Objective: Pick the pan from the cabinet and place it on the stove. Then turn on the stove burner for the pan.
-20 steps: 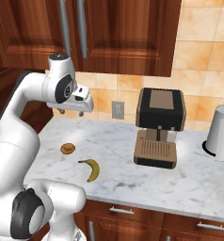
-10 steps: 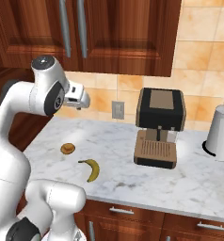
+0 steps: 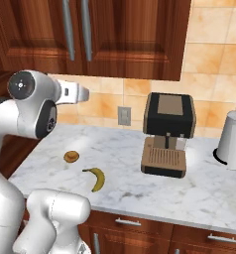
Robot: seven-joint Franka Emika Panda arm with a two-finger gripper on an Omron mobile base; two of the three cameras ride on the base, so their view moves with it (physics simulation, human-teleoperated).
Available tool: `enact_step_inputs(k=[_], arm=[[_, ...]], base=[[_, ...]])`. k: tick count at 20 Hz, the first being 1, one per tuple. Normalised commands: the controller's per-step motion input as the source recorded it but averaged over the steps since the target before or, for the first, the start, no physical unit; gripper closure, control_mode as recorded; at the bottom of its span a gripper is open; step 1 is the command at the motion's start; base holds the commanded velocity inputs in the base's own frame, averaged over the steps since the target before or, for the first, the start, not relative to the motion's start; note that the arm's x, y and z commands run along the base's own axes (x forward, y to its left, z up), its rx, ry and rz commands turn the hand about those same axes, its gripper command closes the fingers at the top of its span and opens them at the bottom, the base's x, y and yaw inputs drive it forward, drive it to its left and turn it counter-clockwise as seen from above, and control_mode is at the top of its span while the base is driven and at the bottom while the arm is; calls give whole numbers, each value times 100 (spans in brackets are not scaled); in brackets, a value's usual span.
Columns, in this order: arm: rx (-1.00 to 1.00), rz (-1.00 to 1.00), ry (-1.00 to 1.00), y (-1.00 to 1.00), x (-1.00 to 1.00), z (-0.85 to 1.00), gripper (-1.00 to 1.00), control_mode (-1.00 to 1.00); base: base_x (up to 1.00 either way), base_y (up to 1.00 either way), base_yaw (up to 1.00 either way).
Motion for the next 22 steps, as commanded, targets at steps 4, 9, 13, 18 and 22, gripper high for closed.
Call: enact_step_inputs(k=[4, 9, 13, 18, 22], arm=[[-1, 0, -30, -5, -1, 100, -100, -100], [-1, -3, -25, -13, 0, 94, -100, -100], [0, -6, -18, -14, 0, 81, -100, -100], [-1, -6, -13, -2, 0, 53, -100, -100], [0, -2, -4, 1, 0, 3, -100, -100]], base=[[0, 0, 0], [0, 0, 0], [0, 0, 0], [0, 0, 0], [0, 0, 0]])
